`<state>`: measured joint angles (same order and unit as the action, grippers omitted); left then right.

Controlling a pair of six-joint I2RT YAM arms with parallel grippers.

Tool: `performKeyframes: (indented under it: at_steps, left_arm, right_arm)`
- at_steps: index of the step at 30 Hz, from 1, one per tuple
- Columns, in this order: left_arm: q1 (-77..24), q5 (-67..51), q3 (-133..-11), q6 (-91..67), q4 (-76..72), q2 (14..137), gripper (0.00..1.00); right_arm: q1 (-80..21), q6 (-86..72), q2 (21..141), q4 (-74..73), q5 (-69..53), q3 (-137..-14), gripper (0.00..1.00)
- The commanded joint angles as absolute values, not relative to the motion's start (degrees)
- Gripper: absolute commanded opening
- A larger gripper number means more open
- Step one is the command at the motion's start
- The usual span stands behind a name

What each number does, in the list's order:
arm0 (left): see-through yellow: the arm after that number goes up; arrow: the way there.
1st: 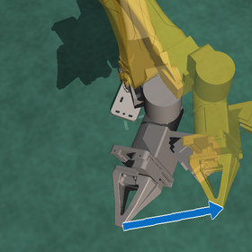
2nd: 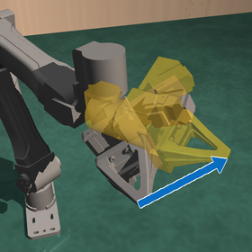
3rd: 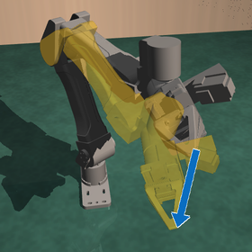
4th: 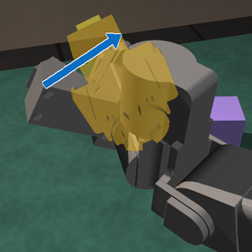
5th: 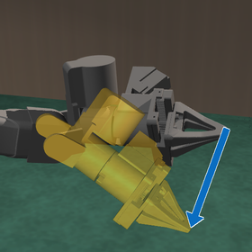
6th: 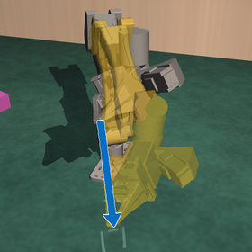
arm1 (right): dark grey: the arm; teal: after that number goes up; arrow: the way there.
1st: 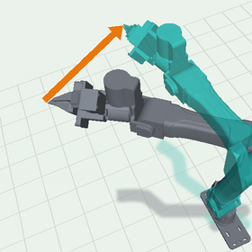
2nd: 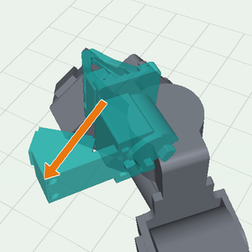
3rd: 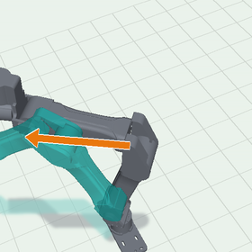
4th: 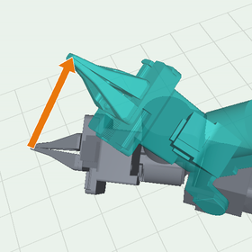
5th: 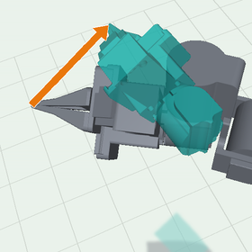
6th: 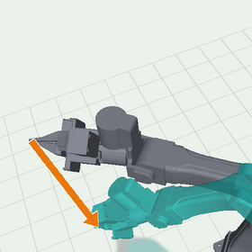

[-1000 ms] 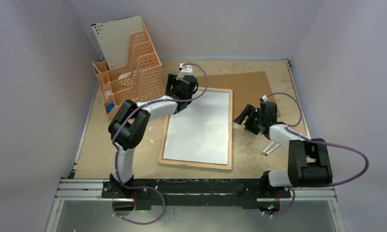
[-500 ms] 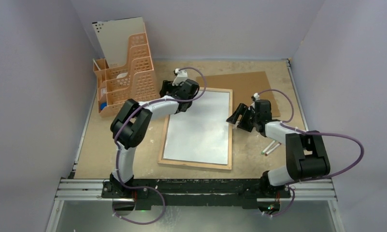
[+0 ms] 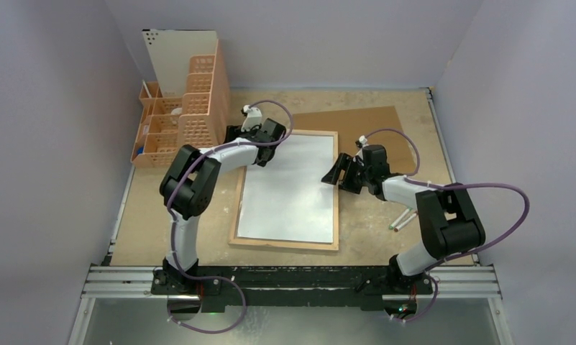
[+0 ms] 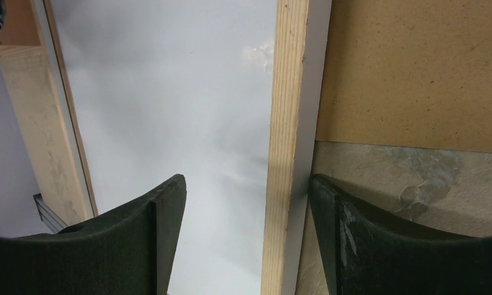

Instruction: Put the photo into the frame

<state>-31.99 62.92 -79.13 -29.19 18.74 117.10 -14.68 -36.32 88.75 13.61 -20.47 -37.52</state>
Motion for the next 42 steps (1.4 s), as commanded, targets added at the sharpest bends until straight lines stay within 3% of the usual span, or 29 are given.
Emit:
performKeyframes:
  at_steps: [1, 7, 15, 24, 32, 42]
  left_arm:
    - [-31.46, 64.30, -80.12, -31.90, 22.82, 113.17, 0.74]
    - [-30.91, 64.33, -81.96, -34.04, 26.34, 113.17, 0.75]
    - [-31.11, 52.47, -81.54, -29.38, 20.93, 108.92, 0.76]
    - [-31.20, 35.51, -85.22, -23.91, 12.02, 107.98, 0.76]
    - [-31.03, 19.28, -98.08, -24.56, 6.90, 120.54, 0.80]
    - [-30.17, 15.11, -109.34, -28.05, -3.58, 136.48, 0.80]
  right_arm:
    - [-15.12, -35.63, 88.13, 9.57, -20.37, -38.39, 0.76]
    - [-18.42, -37.23, 91.62, 11.56, -20.66, -39.20, 0.75]
    - [-27.02, -41.10, 97.16, 14.30, -19.28, -44.89, 0.75]
    - [-27.40, -40.91, 92.78, 2.21, -4.59, -50.28, 0.78]
    - [-25.59, -47.04, 85.75, -5.62, 13.35, -50.82, 0.85]
    - [-17.11, -47.65, 76.46, -6.34, 14.11, -42.95, 0.85]
